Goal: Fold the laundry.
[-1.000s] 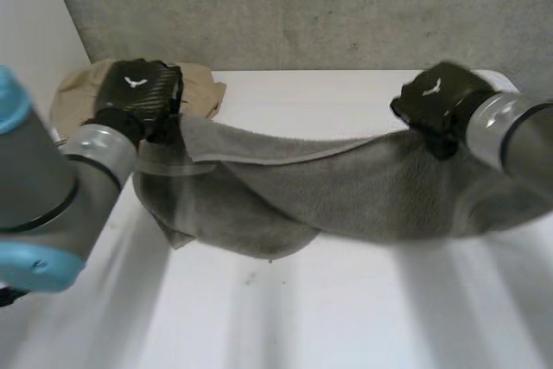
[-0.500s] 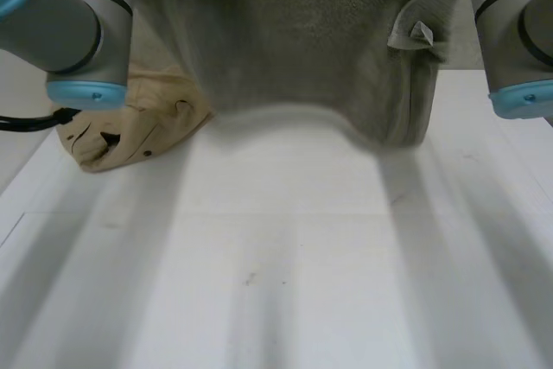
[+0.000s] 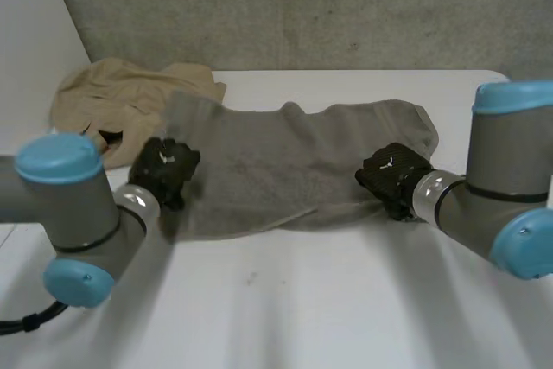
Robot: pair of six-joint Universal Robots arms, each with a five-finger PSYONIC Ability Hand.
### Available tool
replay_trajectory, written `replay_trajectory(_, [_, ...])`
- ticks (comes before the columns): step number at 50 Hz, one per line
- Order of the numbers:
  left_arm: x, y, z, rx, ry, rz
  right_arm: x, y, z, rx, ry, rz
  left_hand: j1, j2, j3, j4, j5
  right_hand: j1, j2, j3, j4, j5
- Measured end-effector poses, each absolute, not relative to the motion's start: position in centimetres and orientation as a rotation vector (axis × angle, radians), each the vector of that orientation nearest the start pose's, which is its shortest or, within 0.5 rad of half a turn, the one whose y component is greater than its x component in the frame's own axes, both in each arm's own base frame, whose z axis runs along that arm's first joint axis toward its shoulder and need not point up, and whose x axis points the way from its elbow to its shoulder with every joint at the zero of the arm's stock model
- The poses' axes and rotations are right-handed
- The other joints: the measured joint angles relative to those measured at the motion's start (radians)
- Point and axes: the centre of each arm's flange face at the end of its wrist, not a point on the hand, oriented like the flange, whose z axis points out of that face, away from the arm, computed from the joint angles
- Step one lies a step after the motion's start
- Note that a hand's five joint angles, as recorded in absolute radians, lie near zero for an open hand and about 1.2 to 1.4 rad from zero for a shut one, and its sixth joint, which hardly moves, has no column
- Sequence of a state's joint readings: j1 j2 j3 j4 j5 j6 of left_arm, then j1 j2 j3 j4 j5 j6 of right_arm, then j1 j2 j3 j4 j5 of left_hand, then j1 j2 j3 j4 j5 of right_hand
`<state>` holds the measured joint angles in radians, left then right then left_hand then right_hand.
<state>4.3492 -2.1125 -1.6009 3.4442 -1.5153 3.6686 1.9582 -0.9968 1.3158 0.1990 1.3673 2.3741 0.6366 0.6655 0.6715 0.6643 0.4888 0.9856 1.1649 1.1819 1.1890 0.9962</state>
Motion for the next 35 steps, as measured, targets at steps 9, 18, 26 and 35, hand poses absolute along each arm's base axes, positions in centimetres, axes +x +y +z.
replay_trajectory(9, [-25.7, -29.0, 14.2, 1.098, 2.168, -1.847, 27.8, -29.4, 17.1, -1.353, 2.270, -1.702, -0.204, -0.242, -0.245, -0.249, -0.252, 0.000, 0.000, 0.000, 0.000, 0.000])
replay_trajectory(18, [-25.4, -25.9, 15.3, 1.049, 2.260, -1.897, 27.2, -28.7, 17.6, -1.241, 2.294, -1.692, -0.285, -0.326, -0.329, -0.330, -0.338, 0.000, 0.000, 0.000, 0.000, 0.000])
replay_trajectory(26, [-26.0, -23.6, 13.6, 1.091, 2.321, -1.854, 26.8, -27.3, 16.5, -1.214, 2.324, -1.613, -0.198, -0.228, -0.233, -0.226, -0.220, 0.000, 0.000, 0.000, 0.000, 0.000])
replay_trajectory(35, [-24.9, -25.8, 12.6, 0.999, 2.318, -1.810, 26.7, -27.1, 16.0, -1.217, 2.328, -1.604, -0.033, -0.070, -0.077, -0.067, -0.067, 0.000, 0.000, 0.000, 0.000, 0.000])
